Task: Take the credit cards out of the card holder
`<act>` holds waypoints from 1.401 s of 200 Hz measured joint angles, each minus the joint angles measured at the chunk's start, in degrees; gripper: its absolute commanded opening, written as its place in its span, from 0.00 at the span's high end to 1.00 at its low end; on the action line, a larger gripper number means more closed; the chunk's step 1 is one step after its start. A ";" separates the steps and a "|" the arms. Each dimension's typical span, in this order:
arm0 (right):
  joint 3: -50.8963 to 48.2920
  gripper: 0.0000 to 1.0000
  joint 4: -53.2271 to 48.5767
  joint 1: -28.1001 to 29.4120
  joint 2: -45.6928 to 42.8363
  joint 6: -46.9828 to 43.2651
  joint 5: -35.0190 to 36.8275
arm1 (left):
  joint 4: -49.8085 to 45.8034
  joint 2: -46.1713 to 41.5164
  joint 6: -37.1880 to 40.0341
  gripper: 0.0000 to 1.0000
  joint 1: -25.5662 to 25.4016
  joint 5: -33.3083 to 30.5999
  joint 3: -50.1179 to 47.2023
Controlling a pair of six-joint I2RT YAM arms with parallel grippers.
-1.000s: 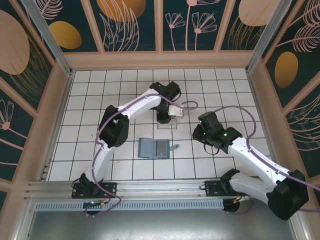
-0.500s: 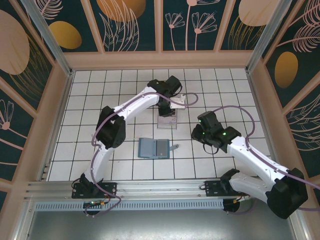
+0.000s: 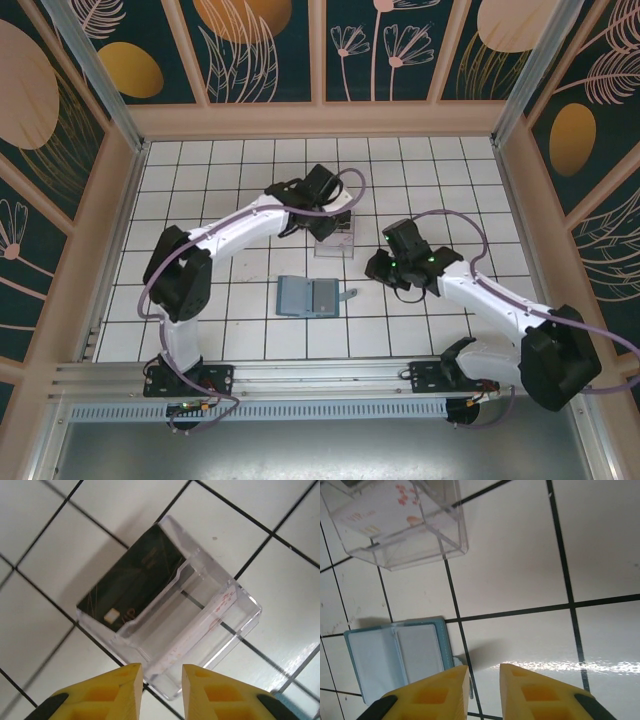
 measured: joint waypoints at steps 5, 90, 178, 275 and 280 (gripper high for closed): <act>0.00 0.76 0.17 0.13 0.35 0.00 -0.24 | 1.03 -0.98 -1.64 0.68 0.00 -0.07 -1.73; 2.36 0.76 2.27 2.45 6.21 -1.09 -1.51 | 5.79 -12.17 -18.95 0.75 0.00 2.78 -10.99; 2.51 0.71 2.84 5.09 9.31 -1.16 -3.13 | 5.20 -18.86 -32.41 0.67 -1.55 6.32 -20.26; 0.66 0.71 5.14 5.77 10.01 -2.58 -5.68 | 2.84 -16.65 -54.84 0.67 -13.97 -3.67 -23.93; 0.39 0.71 5.16 5.77 9.99 -2.58 -5.62 | 2.64 -16.13 -55.80 0.67 -14.56 -4.02 -23.93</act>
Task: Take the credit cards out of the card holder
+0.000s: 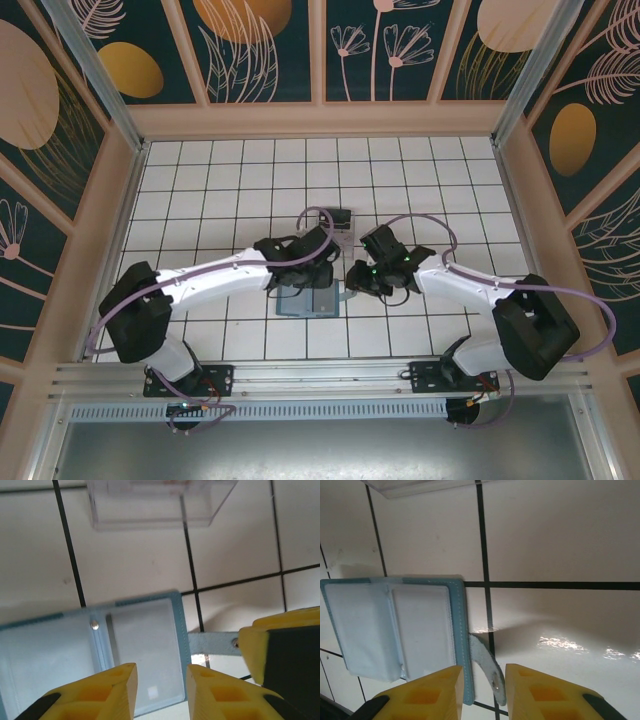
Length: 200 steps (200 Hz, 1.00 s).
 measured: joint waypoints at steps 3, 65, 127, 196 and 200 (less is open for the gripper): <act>-0.11 0.71 0.00 0.00 -0.07 0.02 0.13 | -0.07 0.31 -0.59 0.66 -0.35 -0.26 0.00; -3.21 0.71 -0.37 -2.51 -7.89 0.44 3.41 | -2.97 8.52 -7.85 0.60 -3.37 -3.82 2.97; -5.40 0.71 -1.18 -8.04 -12.44 -0.07 3.74 | -4.76 13.88 -9.07 0.58 -3.69 -3.96 5.73; -6.36 0.73 -1.86 -8.87 -13.29 -1.36 3.34 | -5.90 16.68 -9.07 0.57 -3.69 -3.96 8.59; -6.40 0.73 -1.92 -8.87 -13.33 -1.46 3.32 | -5.99 16.90 -9.07 0.57 -3.69 -3.93 8.59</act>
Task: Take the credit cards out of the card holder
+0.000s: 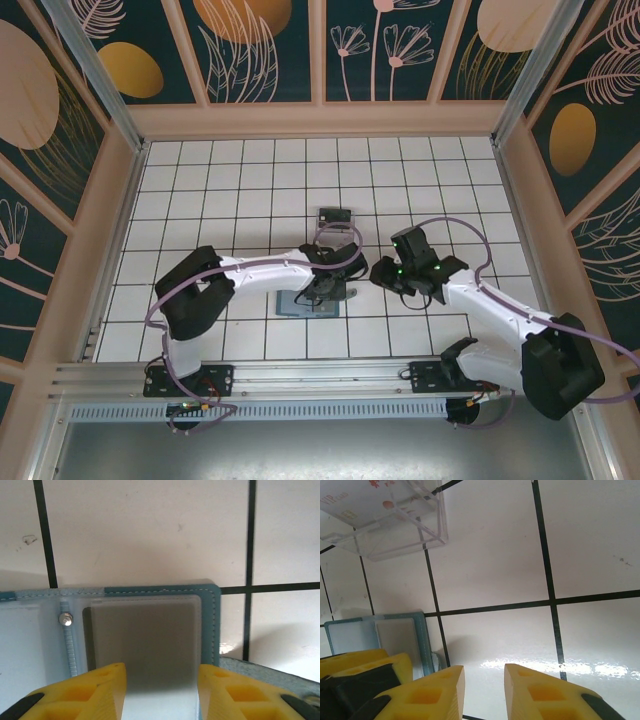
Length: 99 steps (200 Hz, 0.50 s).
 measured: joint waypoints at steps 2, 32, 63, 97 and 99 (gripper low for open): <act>0.00 0.73 -0.02 0.00 -0.07 0.00 -0.02 | -0.02 0.15 0.02 0.57 0.00 -0.02 0.00; -0.04 0.73 -0.07 0.00 -0.28 -0.35 -0.15 | 0.13 1.07 0.02 0.56 -0.11 -0.02 0.00; -0.07 0.74 -0.50 -1.88 -0.39 -0.61 -0.35 | 0.22 1.16 0.02 0.61 -0.11 0.00 -0.02; -0.44 0.75 -0.74 -2.19 -0.85 -1.16 -0.39 | 0.66 1.14 -0.04 0.71 -0.11 -0.02 -0.13; -0.44 0.75 -0.83 -2.19 -0.90 -1.16 -0.37 | 0.66 1.16 0.07 0.72 -0.11 -0.04 -0.13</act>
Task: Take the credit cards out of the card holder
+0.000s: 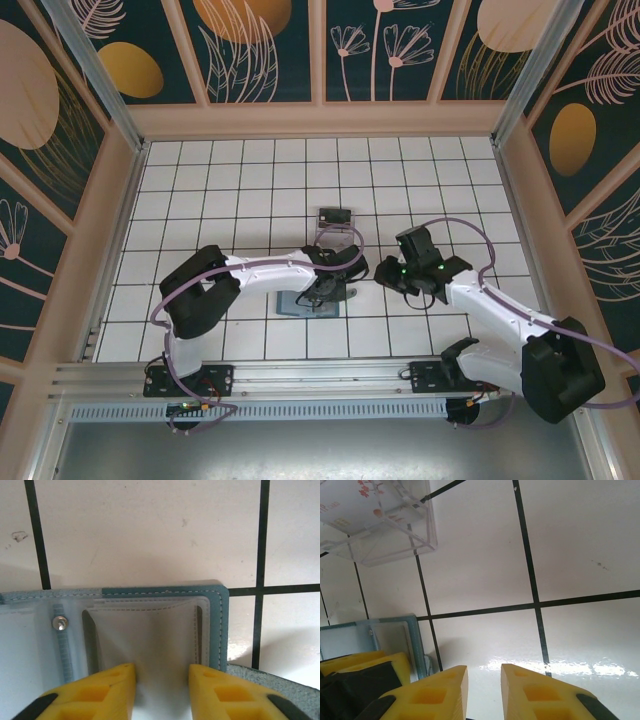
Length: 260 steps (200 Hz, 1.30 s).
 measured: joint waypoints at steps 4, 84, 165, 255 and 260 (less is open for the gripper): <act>-0.02 0.76 -0.09 0.00 -0.02 -0.02 -0.02 | -0.02 0.00 -0.04 0.72 0.00 0.00 0.00; -0.20 0.76 -0.28 0.00 -0.13 -0.17 -1.11 | 0.90 -2.89 -0.02 0.82 0.00 -0.76 -2.47; -0.20 0.76 0.09 0.52 -0.07 -0.02 -4.22 | 9.81 -9.11 0.20 0.87 0.48 4.13 -7.72; 4.50 0.76 6.01 11.80 11.45 3.37 -6.78 | 21.68 -18.40 -0.46 0.84 4.52 11.06 -21.27; 4.74 0.76 6.45 12.17 12.20 3.76 -6.88 | 22.08 -18.73 -0.46 0.84 4.57 11.26 -21.70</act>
